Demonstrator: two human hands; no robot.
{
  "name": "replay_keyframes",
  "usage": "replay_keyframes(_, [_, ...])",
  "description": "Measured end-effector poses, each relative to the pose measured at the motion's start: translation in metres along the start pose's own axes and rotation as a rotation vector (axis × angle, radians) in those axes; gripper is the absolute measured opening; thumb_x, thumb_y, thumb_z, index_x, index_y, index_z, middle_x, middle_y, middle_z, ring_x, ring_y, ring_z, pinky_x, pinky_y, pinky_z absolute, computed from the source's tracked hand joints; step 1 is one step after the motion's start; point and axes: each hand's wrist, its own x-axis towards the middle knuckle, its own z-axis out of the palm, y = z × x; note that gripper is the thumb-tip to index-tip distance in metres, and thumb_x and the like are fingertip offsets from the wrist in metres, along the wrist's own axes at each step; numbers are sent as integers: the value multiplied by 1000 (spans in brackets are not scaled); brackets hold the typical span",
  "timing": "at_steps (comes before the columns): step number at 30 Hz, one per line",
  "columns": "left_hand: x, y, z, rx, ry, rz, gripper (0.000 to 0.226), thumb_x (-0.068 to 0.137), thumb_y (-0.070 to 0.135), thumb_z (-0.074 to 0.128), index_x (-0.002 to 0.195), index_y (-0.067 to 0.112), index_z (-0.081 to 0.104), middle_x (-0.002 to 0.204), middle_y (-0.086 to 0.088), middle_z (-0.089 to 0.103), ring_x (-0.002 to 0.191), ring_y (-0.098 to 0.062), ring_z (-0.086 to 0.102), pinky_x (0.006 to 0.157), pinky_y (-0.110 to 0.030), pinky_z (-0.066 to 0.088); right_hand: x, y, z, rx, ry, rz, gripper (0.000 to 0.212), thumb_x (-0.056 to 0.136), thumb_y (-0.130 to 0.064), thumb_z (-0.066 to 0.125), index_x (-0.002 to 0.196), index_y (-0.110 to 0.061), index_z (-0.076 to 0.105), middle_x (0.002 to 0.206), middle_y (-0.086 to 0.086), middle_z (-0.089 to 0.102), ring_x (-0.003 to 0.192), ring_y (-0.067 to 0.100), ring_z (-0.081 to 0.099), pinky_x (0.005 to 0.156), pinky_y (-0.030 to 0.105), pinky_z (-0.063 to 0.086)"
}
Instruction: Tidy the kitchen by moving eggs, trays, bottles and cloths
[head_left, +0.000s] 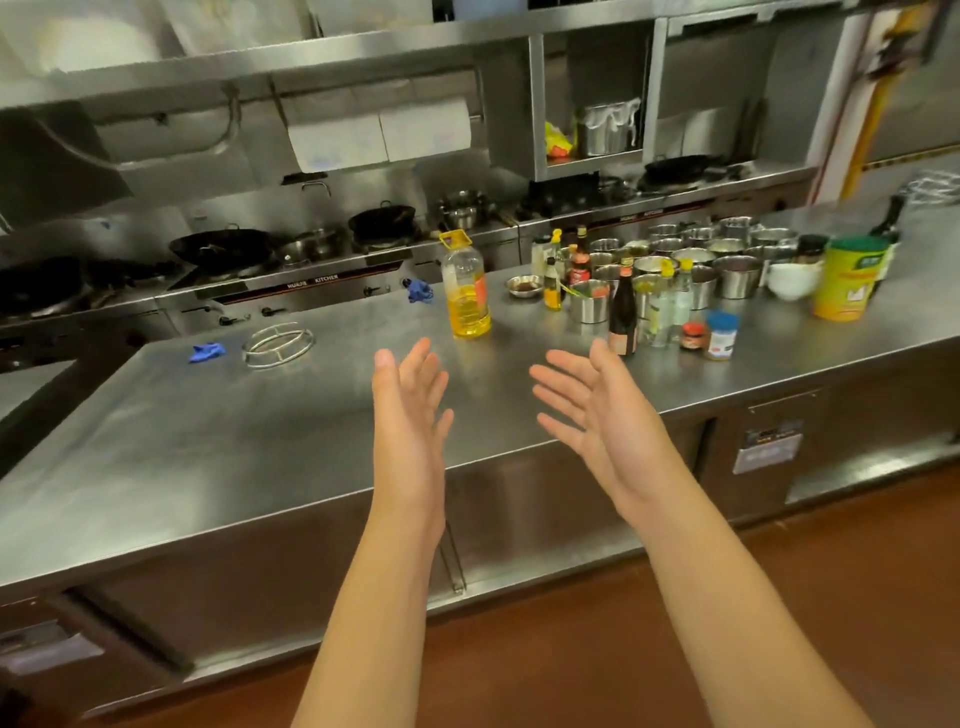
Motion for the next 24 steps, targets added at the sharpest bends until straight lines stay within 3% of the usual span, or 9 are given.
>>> replay_keyframes(9, [87,-49,-15,-52,-185,-179,64,102,59,14,149,27,45,154,5,46,138,-8,45,121,-43,27,54,28,5,-44,250,38,55,103,-50,30,142,-15,50,137,4,60,128,17,55,110,41,42])
replay_keyframes(15, [101,-91,8,-64,-363,-328,66,101,63,14,148,29,47,153,7,47,138,-6,45,121,-43,26,53,43,-25,-61,439,71,52,103,-51,31,138,-19,52,135,1,61,128,16,55,109,40,43])
replay_keyframes(24, [107,-108,83,-34,-487,-302,67,99,65,16,146,30,48,151,9,50,136,-4,47,120,-43,28,53,15,-99,5,546,-5,46,103,-51,31,130,-22,55,132,1,64,124,16,58,108,40,45])
